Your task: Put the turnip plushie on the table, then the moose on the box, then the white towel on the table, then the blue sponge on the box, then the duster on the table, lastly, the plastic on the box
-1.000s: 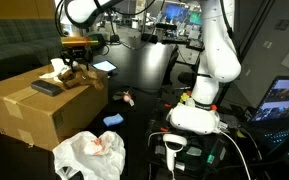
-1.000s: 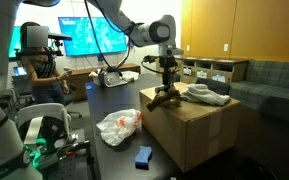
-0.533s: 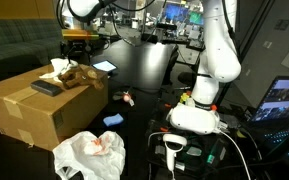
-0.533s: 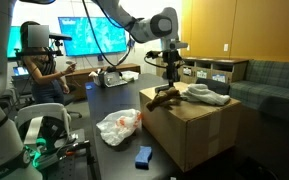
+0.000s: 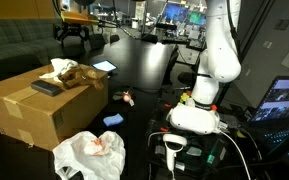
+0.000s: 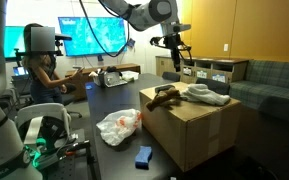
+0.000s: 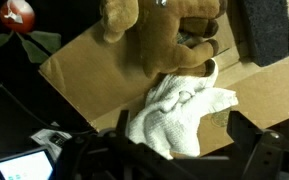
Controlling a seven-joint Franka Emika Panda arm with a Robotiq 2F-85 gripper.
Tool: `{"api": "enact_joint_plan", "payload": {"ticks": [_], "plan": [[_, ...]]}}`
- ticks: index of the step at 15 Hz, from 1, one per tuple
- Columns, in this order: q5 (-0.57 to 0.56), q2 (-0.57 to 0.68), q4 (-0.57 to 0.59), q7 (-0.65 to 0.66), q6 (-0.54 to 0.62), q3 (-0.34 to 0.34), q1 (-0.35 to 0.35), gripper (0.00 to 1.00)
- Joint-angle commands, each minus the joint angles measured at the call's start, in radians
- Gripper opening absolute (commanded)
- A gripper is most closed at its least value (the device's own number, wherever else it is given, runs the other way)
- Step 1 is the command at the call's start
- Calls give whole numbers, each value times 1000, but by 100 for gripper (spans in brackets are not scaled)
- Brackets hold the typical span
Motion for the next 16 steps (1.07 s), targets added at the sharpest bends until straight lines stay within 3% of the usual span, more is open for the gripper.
{"api": "enact_joint_plan", "payload": {"ticks": [1, 8, 16], "plan": [[11, 55, 90, -146, 29, 19, -18, 100], [46, 204, 253, -331, 6, 6, -36, 100], [30, 399, 443, -375, -48, -32, -42, 100]]}}
